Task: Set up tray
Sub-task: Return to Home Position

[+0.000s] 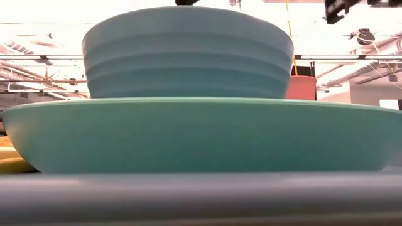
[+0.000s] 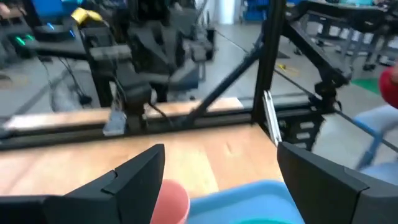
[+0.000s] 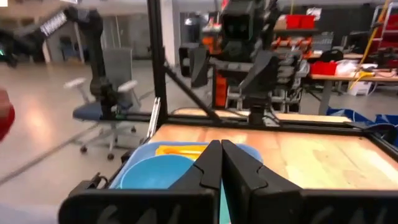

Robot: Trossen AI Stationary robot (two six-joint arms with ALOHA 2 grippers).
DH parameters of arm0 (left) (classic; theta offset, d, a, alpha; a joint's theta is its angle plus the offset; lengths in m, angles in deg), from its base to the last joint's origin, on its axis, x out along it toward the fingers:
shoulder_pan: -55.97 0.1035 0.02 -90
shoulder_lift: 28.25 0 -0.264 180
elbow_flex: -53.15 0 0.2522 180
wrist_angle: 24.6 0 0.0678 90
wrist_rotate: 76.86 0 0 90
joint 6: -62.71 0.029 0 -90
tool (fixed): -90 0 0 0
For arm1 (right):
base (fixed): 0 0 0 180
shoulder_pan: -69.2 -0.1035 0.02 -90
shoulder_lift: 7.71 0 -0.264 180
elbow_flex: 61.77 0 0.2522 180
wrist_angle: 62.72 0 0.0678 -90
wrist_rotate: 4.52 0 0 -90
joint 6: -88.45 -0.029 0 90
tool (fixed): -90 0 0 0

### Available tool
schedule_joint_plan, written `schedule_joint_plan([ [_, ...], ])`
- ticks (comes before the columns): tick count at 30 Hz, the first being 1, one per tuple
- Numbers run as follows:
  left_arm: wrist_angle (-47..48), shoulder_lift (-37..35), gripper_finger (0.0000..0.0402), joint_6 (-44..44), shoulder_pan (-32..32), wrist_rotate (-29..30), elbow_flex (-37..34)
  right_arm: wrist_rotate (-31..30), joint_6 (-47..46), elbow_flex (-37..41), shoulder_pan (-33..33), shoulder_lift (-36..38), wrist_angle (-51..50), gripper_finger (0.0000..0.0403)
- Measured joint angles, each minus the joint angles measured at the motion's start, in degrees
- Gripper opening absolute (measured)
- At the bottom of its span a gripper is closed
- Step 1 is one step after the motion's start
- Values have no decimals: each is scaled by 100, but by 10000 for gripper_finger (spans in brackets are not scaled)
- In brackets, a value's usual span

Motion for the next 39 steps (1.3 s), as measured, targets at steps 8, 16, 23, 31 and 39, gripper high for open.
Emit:
schedule_joint_plan([
  [8, -748, -1056, 313, -85, 355, -153, -1347, -124, -80, 847, 81, 1945, -667, 0],
  [16, -1655, -3253, 316, -127, 364, 331, -3614, -565, 8, 942, 82, 3064, -1742, 0],
  [23, -1408, -4504, 320, 9, 290, 884, -4575, -928, -143, 942, 82, 3336, -2749, 0],
  [31, -1366, -5302, 316, -45, 293, 1067, -5436, -1930, -236, 1003, 92, 3322, -2868, 0],
  [39, -1326, -5435, 314, -171, 291, 1295, -5810, -2994, -112, 1465, 96, 3315, -2714, 0],
])
